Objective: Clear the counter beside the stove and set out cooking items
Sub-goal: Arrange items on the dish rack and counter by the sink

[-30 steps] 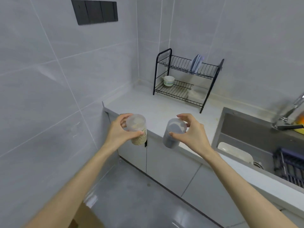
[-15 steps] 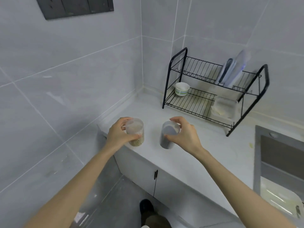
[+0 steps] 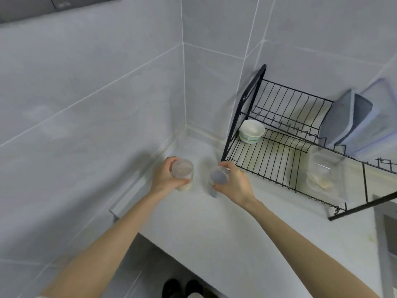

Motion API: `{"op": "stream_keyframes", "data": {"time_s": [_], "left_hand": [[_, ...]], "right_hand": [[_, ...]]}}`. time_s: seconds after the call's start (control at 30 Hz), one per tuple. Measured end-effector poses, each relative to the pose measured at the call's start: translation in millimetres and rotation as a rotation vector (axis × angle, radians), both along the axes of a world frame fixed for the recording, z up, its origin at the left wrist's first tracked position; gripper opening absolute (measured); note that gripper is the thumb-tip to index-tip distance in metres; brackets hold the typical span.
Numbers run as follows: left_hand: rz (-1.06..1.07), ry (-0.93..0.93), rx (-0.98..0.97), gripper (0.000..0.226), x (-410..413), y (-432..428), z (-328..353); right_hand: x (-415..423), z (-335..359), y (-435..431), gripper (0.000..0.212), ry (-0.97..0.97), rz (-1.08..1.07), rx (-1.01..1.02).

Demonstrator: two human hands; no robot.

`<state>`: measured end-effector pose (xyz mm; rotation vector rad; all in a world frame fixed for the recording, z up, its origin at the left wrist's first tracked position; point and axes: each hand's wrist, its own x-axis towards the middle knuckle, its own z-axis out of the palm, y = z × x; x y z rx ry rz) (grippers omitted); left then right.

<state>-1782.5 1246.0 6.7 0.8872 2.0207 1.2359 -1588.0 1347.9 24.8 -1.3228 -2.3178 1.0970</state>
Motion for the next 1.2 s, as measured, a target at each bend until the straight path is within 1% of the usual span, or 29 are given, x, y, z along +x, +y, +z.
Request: {"op": "stream_keyframes", "data": {"time_s": [0.2,0.43,0.53,0.67,0.73,0.87,0.93,1.0,1.1,1.2], "left_hand": [[-0.072,-0.016,-0.027,0.076,-37.6,52.7,-22.3],[-0.164,-0.012,-0.06,0.07,-60.1,86.2,-38.6],[-0.195,-0.018,-0.082,0.073,-66.0,94.0,-42.0],[-0.283,-0.01,-0.126,0.084,-66.7,92.0,-39.1],[-0.337,0.066,-0.106,0.083,-67.4,88.3,-34.4],[-0.372,0.315,-0.008,0.066,-65.7,81.1,-9.4],[-0.402,0.333,0.034,0.058,-58.4,78.0,6.4],[-0.437,0.307,0.075,0.052,-48.1,75.6,19.4],[-0.541,0.285,0.122,0.044,-22.4,73.2,30.7],[-0.675,0.307,0.138,0.04,12.1,72.2,38.4]], "right_hand": [[-43.0,-13.9,30.0,0.064,-0.04,-0.048,-0.022],[-71.7,-26.4,42.8,0.065,-0.07,-0.126,-0.045],[-77.5,-26.6,44.3,0.065,-0.072,-0.153,-0.041],[-76.7,-20.3,41.2,0.059,-0.081,-0.115,0.005],[-72.5,-16.8,36.9,0.056,-0.086,-0.13,0.006],[-55.6,-6.5,25.3,0.051,0.0,-0.208,0.01],[-41.9,3.5,17.3,0.049,0.044,-0.236,0.019],[-25.0,12.8,9.2,0.044,0.087,-0.284,0.03],[11.0,27.1,-8.4,0.04,0.142,-0.37,0.044],[51.4,36.1,-31.3,0.039,0.159,-0.475,0.075]]}}
